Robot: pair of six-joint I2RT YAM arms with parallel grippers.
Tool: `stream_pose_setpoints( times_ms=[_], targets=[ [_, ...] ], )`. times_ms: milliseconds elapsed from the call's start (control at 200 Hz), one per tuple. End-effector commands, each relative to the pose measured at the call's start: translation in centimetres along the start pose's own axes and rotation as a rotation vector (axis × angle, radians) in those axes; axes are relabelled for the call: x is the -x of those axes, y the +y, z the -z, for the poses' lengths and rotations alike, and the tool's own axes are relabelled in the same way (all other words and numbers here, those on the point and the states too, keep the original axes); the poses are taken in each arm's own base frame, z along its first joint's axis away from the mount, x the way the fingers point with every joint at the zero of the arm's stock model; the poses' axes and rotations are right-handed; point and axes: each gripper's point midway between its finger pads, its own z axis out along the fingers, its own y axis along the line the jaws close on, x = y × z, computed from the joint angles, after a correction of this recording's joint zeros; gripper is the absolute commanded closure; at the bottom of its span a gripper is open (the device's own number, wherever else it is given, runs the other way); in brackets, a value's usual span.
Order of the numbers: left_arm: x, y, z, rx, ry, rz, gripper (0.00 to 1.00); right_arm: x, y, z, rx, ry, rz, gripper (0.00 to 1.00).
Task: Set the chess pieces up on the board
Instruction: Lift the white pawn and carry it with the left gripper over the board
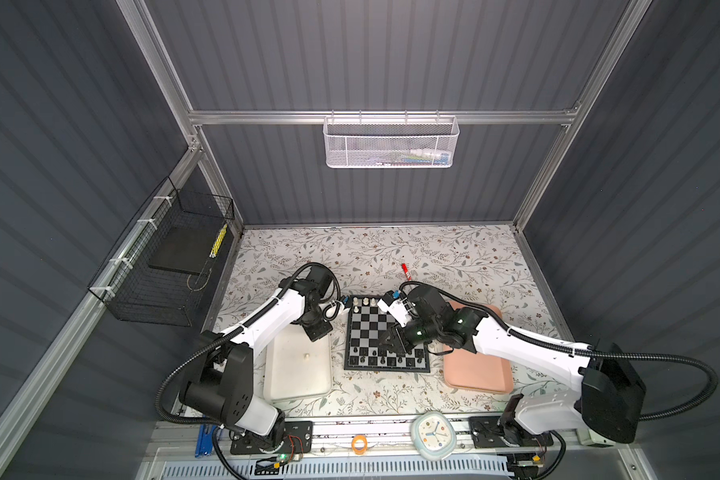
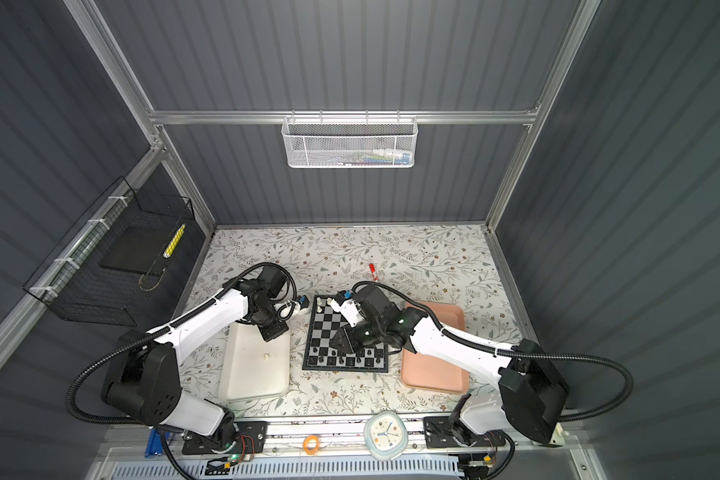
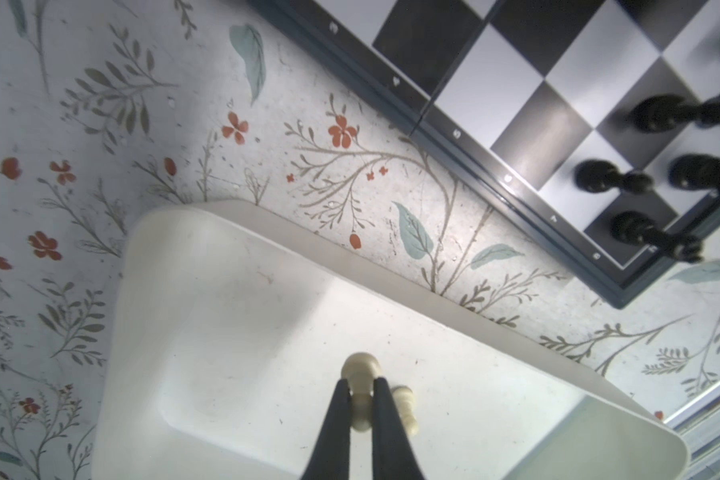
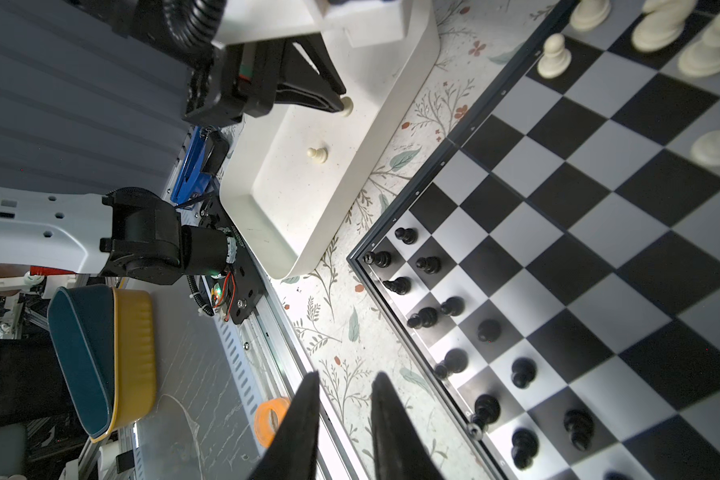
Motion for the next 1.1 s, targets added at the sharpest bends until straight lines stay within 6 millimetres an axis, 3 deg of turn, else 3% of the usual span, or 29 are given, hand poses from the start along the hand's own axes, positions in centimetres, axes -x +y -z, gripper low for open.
stream_pose_setpoints(
  times_ms=[0, 415, 720, 990, 1005, 1096],
  targets=[
    [0.7, 0.1, 0.7, -0.008, 0.009, 0.001, 0.91, -0.2, -0.1, -0.3, 0.003, 0.013, 0.012, 0.75],
    [3.7, 1.3, 1.9, 0.013, -0.018, -0.044, 0.91, -0.4, -0.8, 0.4, 0.000, -0.010, -0.013, 0.75],
    [6.3, 0.8, 1.6, 0.003, -0.040, -0.097, 0.90, -0.8, -1.5, 0.9, -0.026, -0.020, -0.039, 0.75],
    [8.9, -0.1, 1.1, -0.005, -0.044, -0.157, 0.90, -1.2, -2.9, 2.5, -0.079, -0.052, -0.065, 0.75],
    [9.8, 0.3, 1.8, 0.010, -0.068, -0.159, 0.90, -1.2, -3.0, 2.6, -0.082, -0.054, -0.067, 0.75],
    [10.9, 0.1, 1.7, 0.008, -0.074, -0.180, 0.90, -1.4, -3.5, 3.2, -0.102, -0.071, -0.078, 0.75]
  ],
)
